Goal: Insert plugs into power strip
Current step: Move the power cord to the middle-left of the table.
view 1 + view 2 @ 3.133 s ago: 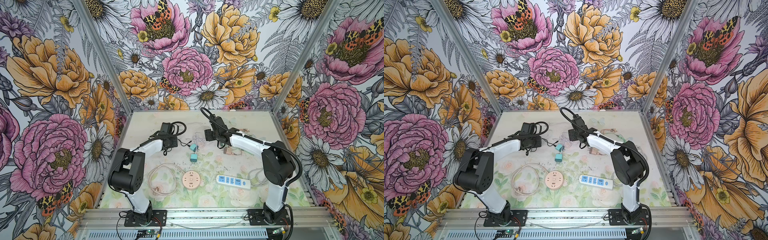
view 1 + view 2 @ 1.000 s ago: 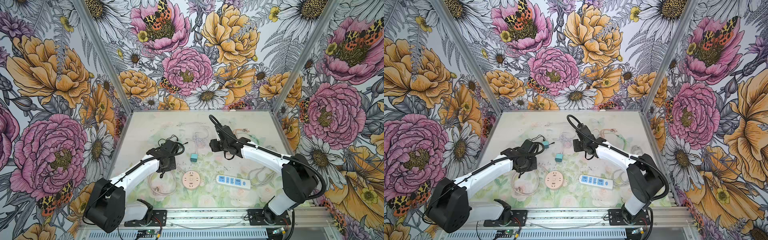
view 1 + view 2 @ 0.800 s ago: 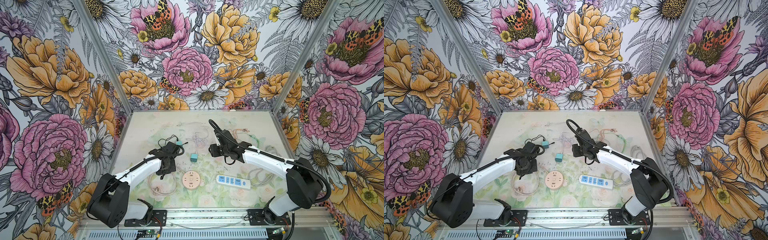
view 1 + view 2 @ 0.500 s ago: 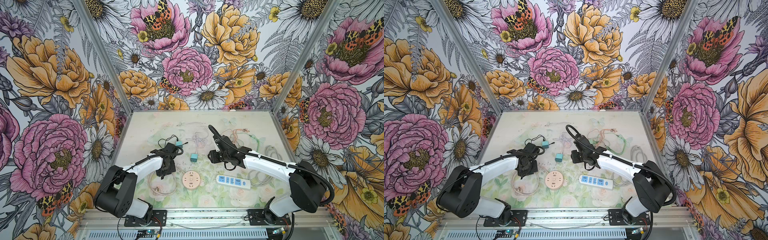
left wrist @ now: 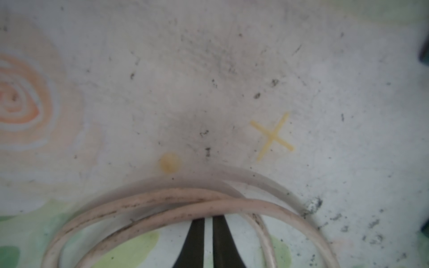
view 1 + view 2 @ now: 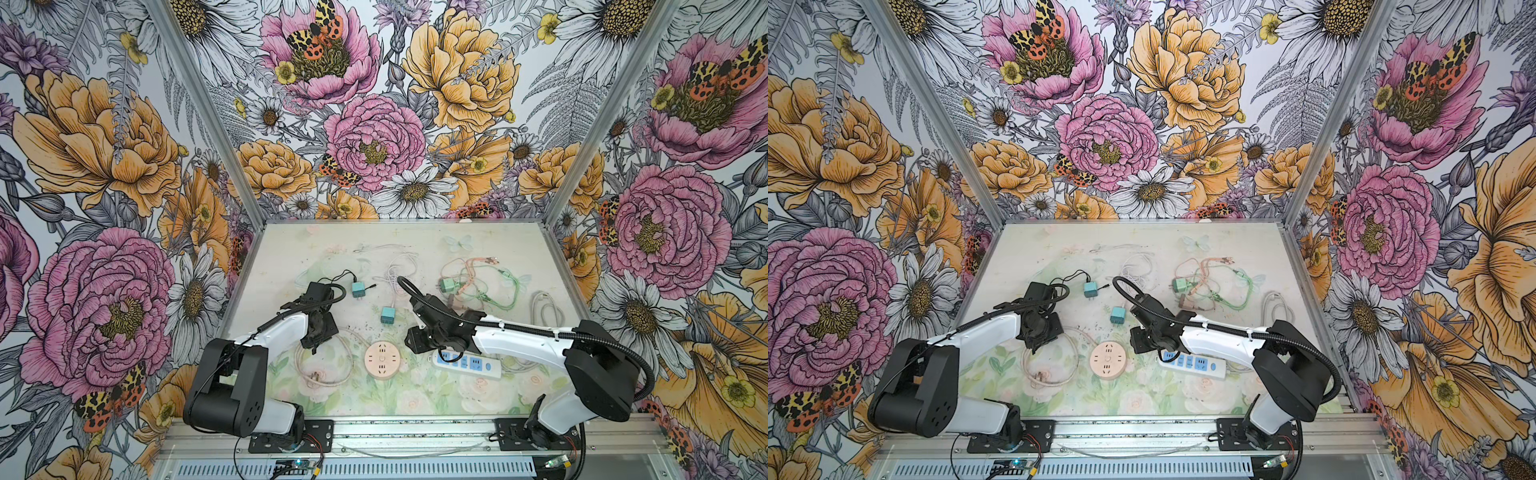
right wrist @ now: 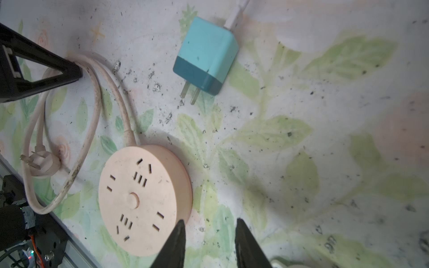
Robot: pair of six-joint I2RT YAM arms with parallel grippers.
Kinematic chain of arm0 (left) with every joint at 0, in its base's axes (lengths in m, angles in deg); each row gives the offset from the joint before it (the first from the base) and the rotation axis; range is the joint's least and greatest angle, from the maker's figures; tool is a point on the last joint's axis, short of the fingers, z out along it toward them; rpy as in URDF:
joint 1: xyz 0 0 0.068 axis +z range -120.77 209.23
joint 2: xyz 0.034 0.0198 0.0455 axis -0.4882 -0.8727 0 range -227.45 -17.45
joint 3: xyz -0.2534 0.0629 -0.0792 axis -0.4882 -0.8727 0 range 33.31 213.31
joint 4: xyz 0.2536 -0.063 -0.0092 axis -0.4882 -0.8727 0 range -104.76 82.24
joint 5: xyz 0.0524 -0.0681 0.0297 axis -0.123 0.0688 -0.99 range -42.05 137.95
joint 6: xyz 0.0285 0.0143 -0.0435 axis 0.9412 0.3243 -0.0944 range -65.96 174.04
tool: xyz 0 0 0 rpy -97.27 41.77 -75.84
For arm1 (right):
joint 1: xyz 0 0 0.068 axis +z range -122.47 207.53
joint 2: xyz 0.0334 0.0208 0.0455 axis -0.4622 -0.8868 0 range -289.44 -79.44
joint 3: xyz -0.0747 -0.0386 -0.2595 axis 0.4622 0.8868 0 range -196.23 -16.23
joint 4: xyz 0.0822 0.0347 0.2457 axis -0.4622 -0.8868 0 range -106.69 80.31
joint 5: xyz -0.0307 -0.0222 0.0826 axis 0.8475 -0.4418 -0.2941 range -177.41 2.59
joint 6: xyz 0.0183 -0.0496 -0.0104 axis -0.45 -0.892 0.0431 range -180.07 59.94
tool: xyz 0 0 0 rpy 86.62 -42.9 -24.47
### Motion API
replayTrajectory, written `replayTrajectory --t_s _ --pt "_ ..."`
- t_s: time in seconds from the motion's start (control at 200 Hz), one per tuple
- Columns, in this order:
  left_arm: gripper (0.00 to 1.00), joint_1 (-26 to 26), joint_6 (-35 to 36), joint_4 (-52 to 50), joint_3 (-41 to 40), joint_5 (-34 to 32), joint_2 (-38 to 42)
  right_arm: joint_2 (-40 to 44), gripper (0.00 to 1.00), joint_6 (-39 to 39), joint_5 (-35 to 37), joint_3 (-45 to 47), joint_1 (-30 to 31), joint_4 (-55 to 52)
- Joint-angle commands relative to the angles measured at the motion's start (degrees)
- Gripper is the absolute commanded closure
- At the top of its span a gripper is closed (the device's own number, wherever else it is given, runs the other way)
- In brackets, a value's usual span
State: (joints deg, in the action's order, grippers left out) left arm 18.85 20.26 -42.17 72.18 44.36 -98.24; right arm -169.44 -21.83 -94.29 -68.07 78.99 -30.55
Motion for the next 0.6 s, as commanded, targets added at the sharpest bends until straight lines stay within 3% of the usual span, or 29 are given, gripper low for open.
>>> replayTrajectory --t_s 0.0,0.27,0.596 --pt "0.87 3.5 2.0 0.9 -1.8 1.4 0.2 -1.1 0.64 1.8 -1.3 0.6 1.2 0.2" --pt "0.87 8.3 3.3 2.1 -1.3 2.1 0.4 -0.5 0.66 3.6 -2.9 2.0 3.5 0.4" --pt "0.88 13.5 4.1 4.1 -1.1 3.0 2.8 -4.0 0.66 1.6 1.5 -3.4 3.9 0.5"
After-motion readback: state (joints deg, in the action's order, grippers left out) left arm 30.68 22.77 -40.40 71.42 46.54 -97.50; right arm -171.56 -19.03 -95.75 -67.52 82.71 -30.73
